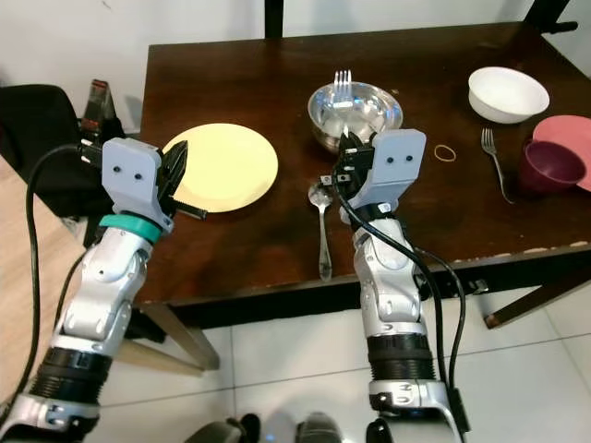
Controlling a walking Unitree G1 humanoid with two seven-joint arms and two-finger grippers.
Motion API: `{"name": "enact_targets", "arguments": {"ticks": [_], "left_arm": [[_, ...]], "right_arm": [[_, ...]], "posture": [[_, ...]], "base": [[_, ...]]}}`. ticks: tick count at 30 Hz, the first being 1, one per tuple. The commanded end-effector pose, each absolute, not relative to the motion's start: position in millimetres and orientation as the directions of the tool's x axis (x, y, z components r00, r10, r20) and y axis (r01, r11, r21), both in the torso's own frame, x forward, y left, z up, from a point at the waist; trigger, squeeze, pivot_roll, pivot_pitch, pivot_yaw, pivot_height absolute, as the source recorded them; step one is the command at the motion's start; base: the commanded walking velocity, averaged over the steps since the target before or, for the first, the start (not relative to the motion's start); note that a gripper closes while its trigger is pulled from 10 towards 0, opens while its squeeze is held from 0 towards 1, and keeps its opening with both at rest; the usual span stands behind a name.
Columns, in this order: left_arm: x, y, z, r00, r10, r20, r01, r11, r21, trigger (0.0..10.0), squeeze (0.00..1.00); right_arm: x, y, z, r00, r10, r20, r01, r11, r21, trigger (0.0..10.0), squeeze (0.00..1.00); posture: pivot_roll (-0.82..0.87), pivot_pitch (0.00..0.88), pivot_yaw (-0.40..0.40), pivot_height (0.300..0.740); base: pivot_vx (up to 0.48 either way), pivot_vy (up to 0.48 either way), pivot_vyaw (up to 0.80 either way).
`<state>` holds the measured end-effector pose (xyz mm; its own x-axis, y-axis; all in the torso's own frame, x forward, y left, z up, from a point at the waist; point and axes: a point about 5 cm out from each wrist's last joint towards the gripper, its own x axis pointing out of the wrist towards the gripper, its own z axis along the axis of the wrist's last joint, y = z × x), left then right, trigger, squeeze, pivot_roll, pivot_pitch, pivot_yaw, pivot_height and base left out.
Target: Setting the table
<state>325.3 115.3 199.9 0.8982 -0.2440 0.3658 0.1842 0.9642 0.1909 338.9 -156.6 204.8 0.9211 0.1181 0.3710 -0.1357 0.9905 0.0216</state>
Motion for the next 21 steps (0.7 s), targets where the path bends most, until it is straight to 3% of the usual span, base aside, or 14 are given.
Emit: {"name": "enact_targets", "arguments": {"ticks": [1,13,21], "left_arm": [[325.7,112.3,195.1,0.904,-0.257,0.343,0.196,0.96,0.202,10.0,0.0],[327.6,111.4,193.9,0.907,-0.26,0.331,0.194,0.956,0.219,10.0,0.0],[329.7,109.1,193.6,0.907,-0.269,0.323,0.195,0.95,0.242,10.0,0.0]], "right_arm": [[338.7,-160.6,200.6,0.929,0.096,0.357,-0.116,0.993,0.035,10.0,0.0],[338.0,-162.1,200.5,0.929,0.086,0.359,-0.109,0.993,0.044,10.0,0.0],[337.6,-161.5,200.5,0.928,0.085,0.362,-0.109,0.993,0.046,10.0,0.0]], "posture": [[-0.09,0.06,0.07,0.74],[-0.1,0.063,0.077,0.74],[-0.1,0.063,0.083,0.74]], "base": [[0.0,0.0,0.0],[0.0,0.0,0.0],[0.301,-0.319,0.0]]}}
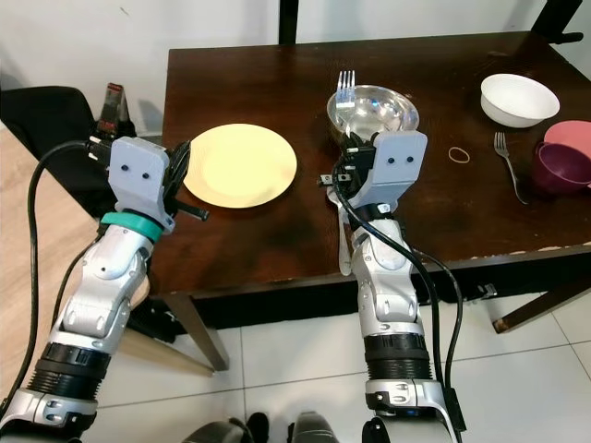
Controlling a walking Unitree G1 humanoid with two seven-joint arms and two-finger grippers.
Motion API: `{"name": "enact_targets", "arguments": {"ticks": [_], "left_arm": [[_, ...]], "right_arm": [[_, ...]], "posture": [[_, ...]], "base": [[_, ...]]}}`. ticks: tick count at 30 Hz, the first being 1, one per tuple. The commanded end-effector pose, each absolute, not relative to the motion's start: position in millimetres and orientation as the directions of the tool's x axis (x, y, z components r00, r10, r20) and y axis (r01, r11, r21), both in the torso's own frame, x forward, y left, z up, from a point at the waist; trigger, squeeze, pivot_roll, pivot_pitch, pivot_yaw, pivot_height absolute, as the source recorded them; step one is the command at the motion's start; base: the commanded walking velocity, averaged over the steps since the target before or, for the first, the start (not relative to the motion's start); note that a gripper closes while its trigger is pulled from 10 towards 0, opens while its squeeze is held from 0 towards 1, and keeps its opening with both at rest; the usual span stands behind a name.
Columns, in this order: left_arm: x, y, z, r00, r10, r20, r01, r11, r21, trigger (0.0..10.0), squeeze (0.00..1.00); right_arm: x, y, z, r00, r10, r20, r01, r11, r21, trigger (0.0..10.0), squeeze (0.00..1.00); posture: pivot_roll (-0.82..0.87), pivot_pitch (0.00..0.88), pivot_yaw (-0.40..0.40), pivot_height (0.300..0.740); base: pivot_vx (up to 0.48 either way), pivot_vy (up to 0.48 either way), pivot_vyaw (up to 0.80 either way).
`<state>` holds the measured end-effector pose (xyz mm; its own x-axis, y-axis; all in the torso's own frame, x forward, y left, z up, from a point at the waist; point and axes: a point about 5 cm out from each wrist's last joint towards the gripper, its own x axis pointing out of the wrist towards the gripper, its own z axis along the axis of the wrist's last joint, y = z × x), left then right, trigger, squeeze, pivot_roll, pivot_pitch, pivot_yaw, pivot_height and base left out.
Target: Setting the table
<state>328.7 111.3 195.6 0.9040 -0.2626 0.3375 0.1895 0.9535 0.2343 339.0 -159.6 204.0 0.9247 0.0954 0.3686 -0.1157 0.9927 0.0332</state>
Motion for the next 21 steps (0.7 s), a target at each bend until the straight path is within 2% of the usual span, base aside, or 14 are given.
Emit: {"name": "enact_targets", "arguments": {"ticks": [1,7,21], "left_arm": [[330.0,109.1,193.7,0.908,-0.269,0.323,0.195,0.95,0.243,10.0,0.0],[329.9,109.4,194.2,0.907,-0.269,0.324,0.199,0.952,0.232,10.0,0.0],[329.5,109.8,195.8,0.905,-0.261,0.336,0.201,0.958,0.205,10.0,0.0]], "right_arm": [[337.5,-161.5,200.4,0.928,0.084,0.362,-0.108,0.993,0.047,10.0,0.0],[337.0,-161.7,199.9,0.929,0.084,0.361,-0.107,0.993,0.046,10.0,0.0],[336.9,-161.2,199.6,0.928,0.09,0.361,-0.113,0.993,0.042,10.0,0.0]], "posture": [[-0.1,0.063,0.083,0.74],[-0.1,0.065,0.084,0.74],[-0.1,0.067,0.083,0.74]], "base": [[0.319,-0.356,0.0],[0.326,-0.324,0.0],[0.0,0.0,0.0]]}}
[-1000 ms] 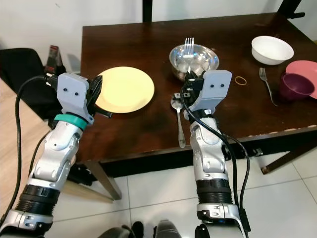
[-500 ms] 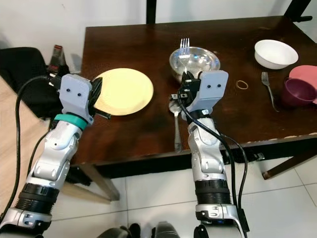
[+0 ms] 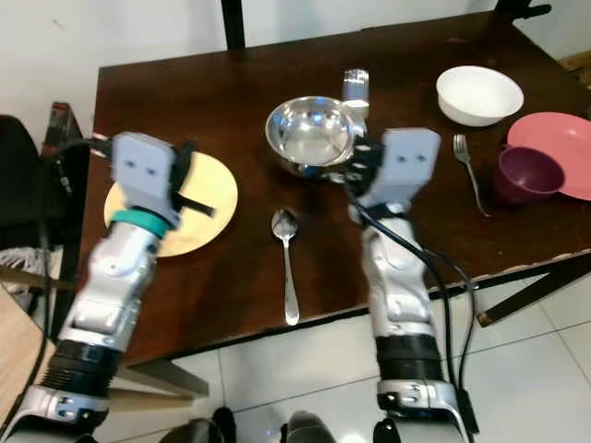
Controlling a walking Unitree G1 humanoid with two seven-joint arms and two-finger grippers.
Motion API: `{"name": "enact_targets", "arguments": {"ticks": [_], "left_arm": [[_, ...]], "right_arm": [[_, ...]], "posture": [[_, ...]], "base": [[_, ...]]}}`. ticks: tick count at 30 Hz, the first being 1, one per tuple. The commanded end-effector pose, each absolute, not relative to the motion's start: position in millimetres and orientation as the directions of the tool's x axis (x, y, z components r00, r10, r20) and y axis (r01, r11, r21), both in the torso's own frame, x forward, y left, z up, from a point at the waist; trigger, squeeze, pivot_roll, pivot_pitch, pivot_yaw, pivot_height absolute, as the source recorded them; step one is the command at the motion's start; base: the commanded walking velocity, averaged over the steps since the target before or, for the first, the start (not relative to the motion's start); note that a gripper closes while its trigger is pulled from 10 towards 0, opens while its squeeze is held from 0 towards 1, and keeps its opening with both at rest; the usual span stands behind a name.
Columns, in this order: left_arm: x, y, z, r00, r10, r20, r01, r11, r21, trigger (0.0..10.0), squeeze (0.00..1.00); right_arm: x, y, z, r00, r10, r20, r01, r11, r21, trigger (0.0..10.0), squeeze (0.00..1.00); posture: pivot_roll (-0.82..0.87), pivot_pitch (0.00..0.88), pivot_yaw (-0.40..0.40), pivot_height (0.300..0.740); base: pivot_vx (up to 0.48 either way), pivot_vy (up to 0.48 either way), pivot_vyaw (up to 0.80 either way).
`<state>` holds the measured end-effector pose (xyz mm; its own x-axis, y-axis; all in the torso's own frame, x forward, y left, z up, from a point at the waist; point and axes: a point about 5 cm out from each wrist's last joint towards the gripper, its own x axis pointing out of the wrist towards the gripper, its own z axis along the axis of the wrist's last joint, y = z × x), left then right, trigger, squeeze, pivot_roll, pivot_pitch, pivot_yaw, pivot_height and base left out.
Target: Setting the table
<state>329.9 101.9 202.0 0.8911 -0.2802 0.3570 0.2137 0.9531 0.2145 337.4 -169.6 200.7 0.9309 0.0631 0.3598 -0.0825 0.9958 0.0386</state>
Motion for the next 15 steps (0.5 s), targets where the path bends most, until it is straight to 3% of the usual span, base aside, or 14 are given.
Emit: {"name": "enact_targets", "arguments": {"ticks": [1,10,15], "left_arm": [[329.5,109.5,195.7,0.905,-0.263,0.336,0.202,0.958,0.205,10.0,0.0],[329.1,108.4,195.0,0.905,-0.266,0.333,0.207,0.957,0.205,10.0,0.0],[327.0,106.4,193.4,0.897,-0.311,0.315,0.251,0.944,0.216,10.0,0.0]], "right_arm": [[336.8,-161.3,199.6,0.928,0.09,0.361,-0.112,0.993,0.042,10.0,0.0],[336.3,-160.7,199.0,0.929,0.099,0.357,-0.119,0.992,0.036,10.0,0.0],[336.8,-159.1,193.5,0.94,0.131,0.316,-0.125,0.991,-0.039,10.0,0.0]], "posture": [[-0.1,0.068,0.083,0.74],[-0.1,0.07,0.08,0.74],[-0.1,0.075,0.078,0.74]], "base": [[0.0,0.0,0.0],[0.0,0.0,0.0],[0.0,0.0,0.0]]}}
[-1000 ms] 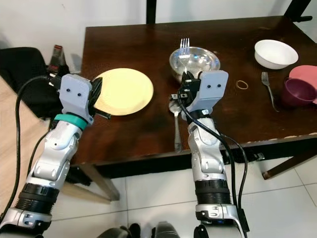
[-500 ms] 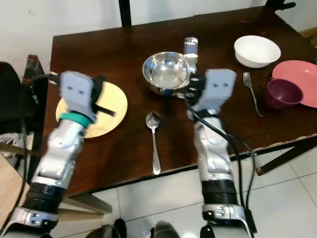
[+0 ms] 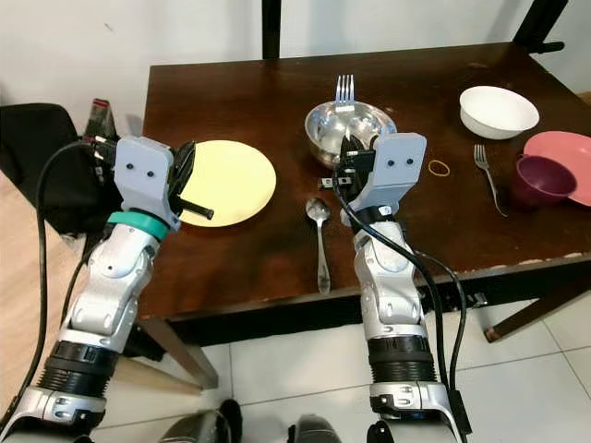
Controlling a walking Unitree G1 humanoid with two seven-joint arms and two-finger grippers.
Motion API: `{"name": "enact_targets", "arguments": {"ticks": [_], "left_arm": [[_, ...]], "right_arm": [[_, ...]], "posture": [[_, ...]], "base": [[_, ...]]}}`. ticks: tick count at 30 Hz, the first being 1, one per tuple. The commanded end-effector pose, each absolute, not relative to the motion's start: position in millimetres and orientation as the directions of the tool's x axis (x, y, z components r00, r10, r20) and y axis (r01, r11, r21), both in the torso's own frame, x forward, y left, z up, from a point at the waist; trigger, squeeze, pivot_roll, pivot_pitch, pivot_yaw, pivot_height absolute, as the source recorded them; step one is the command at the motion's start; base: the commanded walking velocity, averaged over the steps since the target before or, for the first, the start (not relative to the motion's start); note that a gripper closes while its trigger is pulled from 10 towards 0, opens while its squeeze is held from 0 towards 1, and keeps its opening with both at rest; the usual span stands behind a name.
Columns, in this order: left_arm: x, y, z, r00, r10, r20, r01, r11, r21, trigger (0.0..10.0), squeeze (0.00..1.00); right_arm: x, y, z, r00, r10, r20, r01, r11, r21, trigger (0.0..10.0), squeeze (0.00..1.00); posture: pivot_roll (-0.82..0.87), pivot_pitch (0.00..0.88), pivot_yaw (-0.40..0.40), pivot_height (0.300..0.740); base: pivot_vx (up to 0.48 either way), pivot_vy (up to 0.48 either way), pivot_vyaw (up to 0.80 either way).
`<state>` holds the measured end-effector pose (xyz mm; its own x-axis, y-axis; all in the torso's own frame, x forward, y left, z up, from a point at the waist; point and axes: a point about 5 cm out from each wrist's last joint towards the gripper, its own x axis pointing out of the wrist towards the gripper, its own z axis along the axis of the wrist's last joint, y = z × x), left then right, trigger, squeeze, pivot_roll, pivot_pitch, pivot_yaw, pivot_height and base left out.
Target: Setting the table
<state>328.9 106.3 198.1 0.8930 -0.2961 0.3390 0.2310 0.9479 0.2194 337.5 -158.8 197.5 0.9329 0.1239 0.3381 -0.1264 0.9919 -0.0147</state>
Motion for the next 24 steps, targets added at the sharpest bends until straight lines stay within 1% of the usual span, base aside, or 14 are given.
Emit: {"name": "enact_targets", "arguments": {"ticks": [1,2,3,5,6,10,11,14,16,19,21,23,24], "left_arm": [[325,105,193,0.887,-0.354,0.298,0.295,0.929,0.224,10.0,0.0],[324,104,192,0.878,-0.383,0.287,0.326,0.918,0.228,10.0,0.0],[324,104,192,0.878,-0.383,0.287,0.326,0.918,0.228,10.0,0.0],[320,99,194,0.837,-0.486,0.25,0.435,0.87,0.232,10.0,0.0],[318,97,195,0.824,-0.512,0.242,0.464,0.856,0.229,10.0,0.0],[315,94,197,0.8,-0.553,0.233,0.51,0.831,0.222,10.0,0.0],[314,94,199,0.792,-0.563,0.236,0.52,0.824,0.225,10.0,0.0],[315,96,201,0.794,-0.56,0.237,0.527,0.828,0.192,10.0,0.0],[315,96,201,0.795,-0.56,0.234,0.529,0.828,0.185,10.0,0.0],[313,87,197,0.75,-0.643,0.155,0.602,0.761,0.241,10.0,0.0],[308,75,196,0.694,-0.712,0.111,0.662,0.69,0.292,10.0,0.0],[304,66,199,0.655,-0.749,0.104,0.698,0.652,0.295,10.0,0.0],[304,66,199,0.655,-0.749,0.104,0.698,0.652,0.295,10.0,0.0]], "right_arm": [[337,-161,191,0.945,0.127,0.303,-0.116,0.992,-0.055,10.0,0.0],[337,-163,190,0.947,0.122,0.296,-0.109,0.992,-0.063,10.0,0.0],[337,-163,190,0.947,0.122,0.296,-0.109,0.992,-0.063,10.0,0.0],[341,-173,184,0.965,0.085,0.247,-0.054,0.99,-0.13,10.0,0.0],[342,-177,182,0.97,0.072,0.232,-0.039,0.989,-0.145,10.0,0.0],[343,-186,179,0.976,0.055,0.212,-0.019,0.985,-0.172,10.0,0.0],[342,-190,177,0.978,0.059,0.202,-0.018,0.979,-0.201,10.0,0.0],[344,-205,170,0.985,0.055,0.165,-0.011,0.967,-0.255,10.0,0.0],[345,-208,169,0.986,0.053,0.159,-0.01,0.965,-0.262,10.0,0.0],[356,-212,166,0.992,0.048,0.114,-0.015,0.961,-0.277,10.0,0.0],[362,-216,162,0.996,0.043,0.072,-0.019,0.952,-0.304,10.0,0.0],[363,-219,159,0.998,0.048,0.047,-0.031,0.946,-0.322,10.0,0.0],[363,-219,159,0.998,0.048,0.047,-0.031,0.946,-0.322,10.0,0.0]], "posture": [[-0.1,0.075,0.078,0.74],[-0.1,0.078,0.078,0.74],[-0.1,0.078,0.078,0.74],[-0.1,0.078,0.081,0.74],[-0.1,0.078,0.081,0.74],[-0.1,0.079,0.082,0.74],[-0.09,0.082,0.081,0.74],[-0.09,0.084,0.082,0.74],[-0.09,0.088,0.082,0.74],[-0.08,0.108,0.079,0.74],[-0.05,0.121,0.07,0.74],[-0.04,0.129,0.064,0.74],[-0.04,0.129,0.064,0.74]], "base": [[0.0,0.0,0.0],[0.0,0.0,0.0],[0.0,0.0,0.0],[0.0,0.0,0.0],[0.0,0.0,0.0],[0.0,0.0,0.0],[0.0,0.0,0.0],[0.0,0.0,0.0],[0.0,0.0,0.0],[0.0,0.0,0.0],[0.0,0.0,0.0],[0.0,0.0,0.0],[0.0,0.0,0.0]]}}
